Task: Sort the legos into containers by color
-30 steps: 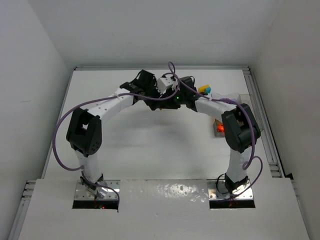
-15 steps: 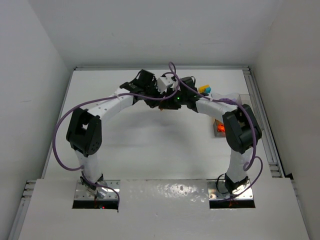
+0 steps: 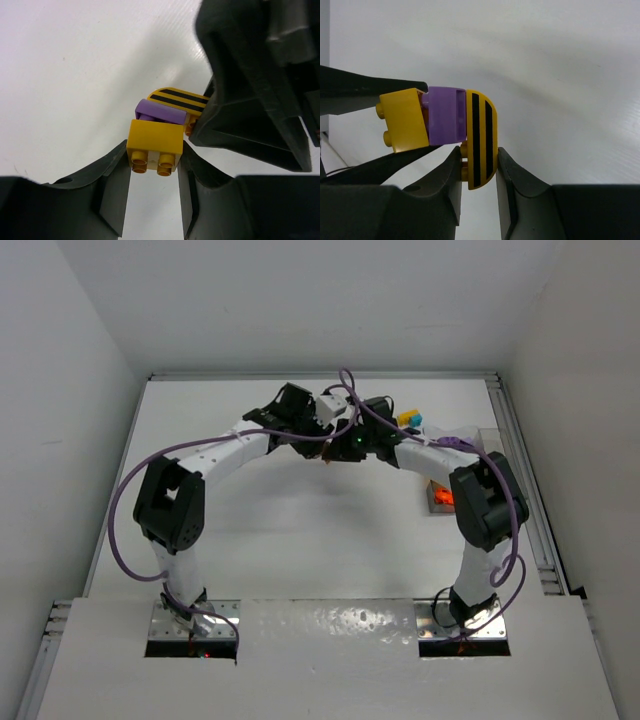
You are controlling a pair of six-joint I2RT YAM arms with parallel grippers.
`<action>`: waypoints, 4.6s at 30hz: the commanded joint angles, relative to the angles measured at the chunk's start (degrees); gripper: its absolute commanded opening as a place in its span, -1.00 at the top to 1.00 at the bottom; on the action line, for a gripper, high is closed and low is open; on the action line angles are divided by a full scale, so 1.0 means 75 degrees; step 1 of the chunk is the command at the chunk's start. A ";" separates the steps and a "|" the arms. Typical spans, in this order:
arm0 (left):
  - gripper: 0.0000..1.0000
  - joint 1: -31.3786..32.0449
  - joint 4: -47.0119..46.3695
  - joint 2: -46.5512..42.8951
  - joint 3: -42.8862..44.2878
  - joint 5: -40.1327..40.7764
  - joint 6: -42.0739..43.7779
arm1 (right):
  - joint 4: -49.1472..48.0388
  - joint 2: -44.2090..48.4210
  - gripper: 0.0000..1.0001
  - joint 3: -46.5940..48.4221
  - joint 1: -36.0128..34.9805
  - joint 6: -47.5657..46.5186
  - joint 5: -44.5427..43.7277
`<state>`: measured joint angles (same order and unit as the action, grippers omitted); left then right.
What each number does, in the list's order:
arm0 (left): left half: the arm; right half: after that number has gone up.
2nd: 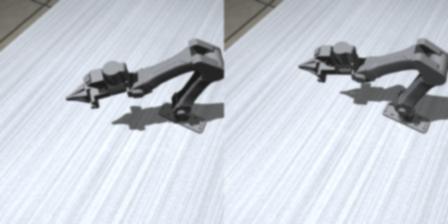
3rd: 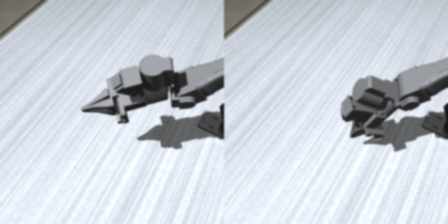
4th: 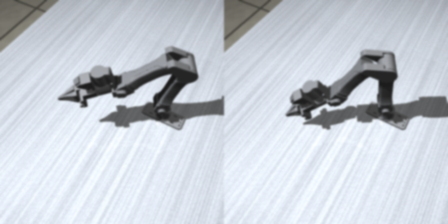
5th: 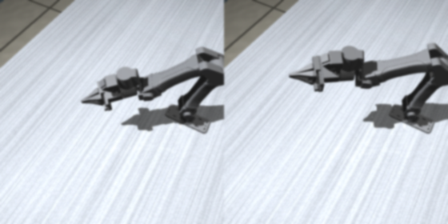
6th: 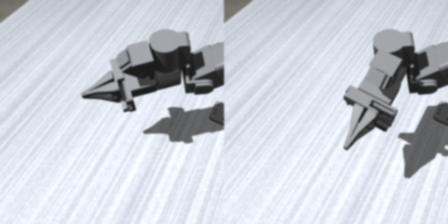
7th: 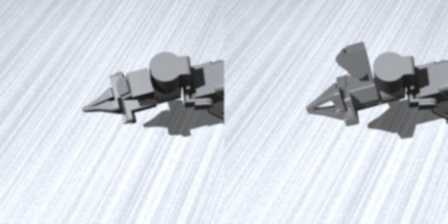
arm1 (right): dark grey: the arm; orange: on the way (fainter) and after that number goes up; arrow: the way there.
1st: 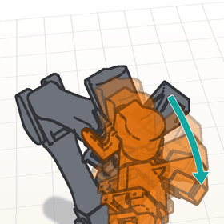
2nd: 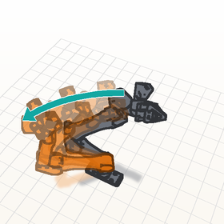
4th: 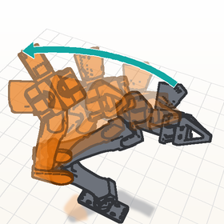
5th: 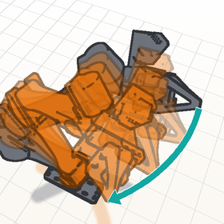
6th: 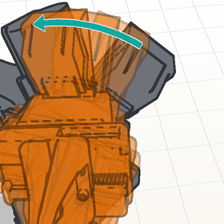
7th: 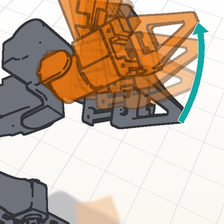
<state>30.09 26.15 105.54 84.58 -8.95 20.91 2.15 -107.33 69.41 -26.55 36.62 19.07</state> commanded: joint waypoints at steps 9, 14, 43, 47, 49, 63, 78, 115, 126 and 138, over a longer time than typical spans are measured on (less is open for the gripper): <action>1.00 -0.0250 0.0181 -0.0466 -0.0179 0.0397 -0.0221 | 0.0978 0.0670 1.00 -0.0137 0.0598 -0.0523 -0.1043; 1.00 -0.0261 0.0169 -0.0513 -0.0296 0.0350 -0.0280 | 0.1318 0.0763 1.00 0.0237 0.0656 -0.0746 -0.1124; 1.00 -0.0285 0.0556 -0.0794 0.0032 0.0702 -0.0666 | 0.2949 0.4314 1.00 -0.1976 0.3457 0.5216 -0.5448; 1.00 -0.0273 0.0556 -0.0841 0.0055 0.0654 -0.0690 | 0.3100 0.4186 1.00 -0.2117 0.3457 0.6142 -0.5905; 1.00 -0.0285 0.0568 -0.0864 0.0055 0.0666 -0.0678 | 0.3018 0.4058 1.00 -0.2164 0.3457 0.6110 -0.6011; 1.00 -0.0273 0.0615 -0.0946 -0.0038 0.0397 -0.0596 | 0.2537 0.3119 0.11 -0.2047 0.3809 0.6110 -0.5648; 1.00 -0.0250 0.1012 -0.0865 0.0137 -0.1360 0.0199 | 0.0068 0.3026 -0.04 -0.1403 0.3786 0.1506 -0.1871; 1.00 -0.0402 0.2841 -0.2259 -0.0378 -0.1619 0.1994 | 0.3886 -0.4532 -0.98 0.6906 0.0798 -0.2327 -0.4886; 1.00 -0.0414 0.2806 -0.2201 -0.0109 -0.1420 0.1724 | 0.3873 -0.5412 -0.38 0.7351 0.0703 -0.1977 -0.5274; 1.00 -0.0426 0.2783 -0.2118 0.0044 -0.1432 0.1584 | 0.3556 -0.4117 1.00 0.6954 0.0704 -0.1837 -0.5144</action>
<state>27.64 48.69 90.37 82.63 -19.59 33.91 29.02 -145.71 122.52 -21.26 22.31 -19.49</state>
